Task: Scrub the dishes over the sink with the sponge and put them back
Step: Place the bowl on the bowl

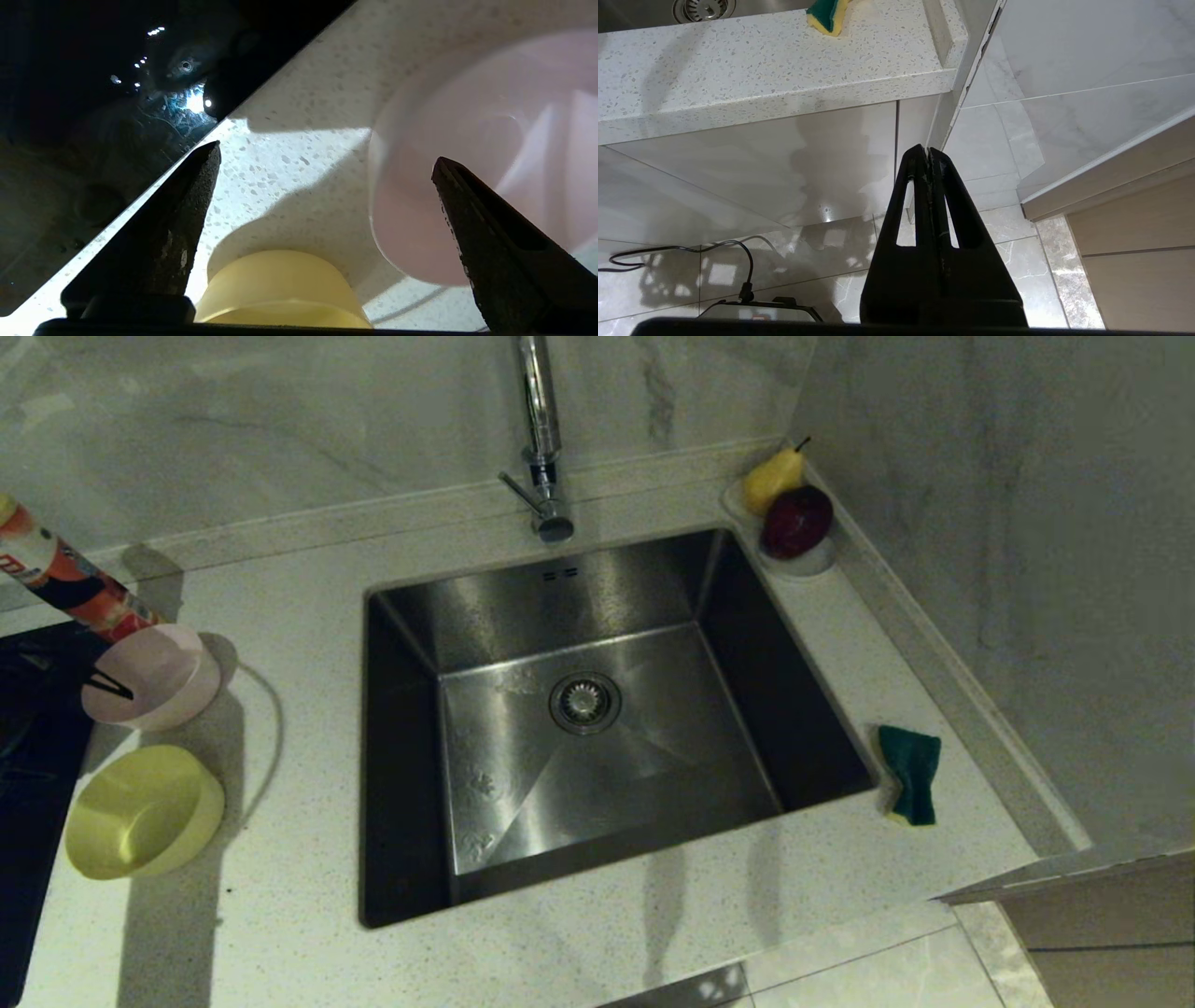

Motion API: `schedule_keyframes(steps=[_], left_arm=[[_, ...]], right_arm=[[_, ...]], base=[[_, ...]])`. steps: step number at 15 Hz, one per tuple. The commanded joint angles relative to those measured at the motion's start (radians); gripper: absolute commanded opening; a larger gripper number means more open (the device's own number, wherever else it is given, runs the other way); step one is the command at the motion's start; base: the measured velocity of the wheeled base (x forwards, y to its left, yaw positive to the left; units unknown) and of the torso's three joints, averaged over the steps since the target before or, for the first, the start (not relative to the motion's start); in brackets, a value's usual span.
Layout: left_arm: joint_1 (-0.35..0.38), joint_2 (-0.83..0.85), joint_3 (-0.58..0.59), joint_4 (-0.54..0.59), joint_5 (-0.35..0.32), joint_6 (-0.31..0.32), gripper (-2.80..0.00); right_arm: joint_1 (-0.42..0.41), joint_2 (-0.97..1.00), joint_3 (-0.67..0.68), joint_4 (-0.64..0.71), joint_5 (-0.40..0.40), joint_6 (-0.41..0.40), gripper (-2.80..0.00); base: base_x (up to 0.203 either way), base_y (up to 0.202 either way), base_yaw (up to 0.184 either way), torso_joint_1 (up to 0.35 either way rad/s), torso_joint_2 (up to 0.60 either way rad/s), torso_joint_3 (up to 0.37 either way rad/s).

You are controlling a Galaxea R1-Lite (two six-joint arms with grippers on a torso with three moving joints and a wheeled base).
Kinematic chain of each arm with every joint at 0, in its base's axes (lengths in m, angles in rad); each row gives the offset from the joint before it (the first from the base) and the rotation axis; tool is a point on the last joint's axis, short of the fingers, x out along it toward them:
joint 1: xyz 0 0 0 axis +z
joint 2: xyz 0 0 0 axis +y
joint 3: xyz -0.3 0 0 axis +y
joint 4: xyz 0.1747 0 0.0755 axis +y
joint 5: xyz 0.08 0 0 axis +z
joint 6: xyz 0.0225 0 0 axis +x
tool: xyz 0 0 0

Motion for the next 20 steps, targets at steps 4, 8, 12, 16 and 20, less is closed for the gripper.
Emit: schedule_keyframes(steps=[4, 8, 12, 16, 20], left_arm=[[-0.001, 0.017, 0.001, 0.004, -0.001, -0.004, 0.00], [-0.009, 0.016, 0.009, 0.004, -0.001, -0.004, 0.00], [-0.013, 0.014, 0.078, -0.057, 0.000, -0.004, 0.00], [-0.014, 0.016, 0.084, -0.069, 0.001, -0.003, 0.00], [-0.014, 0.016, 0.073, -0.071, -0.001, -0.004, -2.80]], right_arm=[[0.000, 0.001, 0.000, -0.001, 0.000, 0.000, -2.80], [0.000, 0.001, 0.000, -0.002, 0.000, 0.000, -2.80], [0.000, 0.001, 0.000, -0.001, 0.000, 0.000, -2.80], [0.000, 0.001, 0.000, -0.001, 0.000, 0.000, -2.80], [0.000, 0.001, 0.000, -0.001, 0.000, 0.000, -2.80]], base=[[0.000, 0.000, 0.000, 0.000, 0.00, 0.000], [0.000, 0.000, 0.000, 0.000, 0.00, 0.000], [0.000, 0.000, 0.000, 0.000, 0.00, 0.000], [0.000, 0.000, 0.000, 0.000, 0.00, 0.000], [0.000, 0.000, 0.000, 0.000, 0.00, 0.000]])
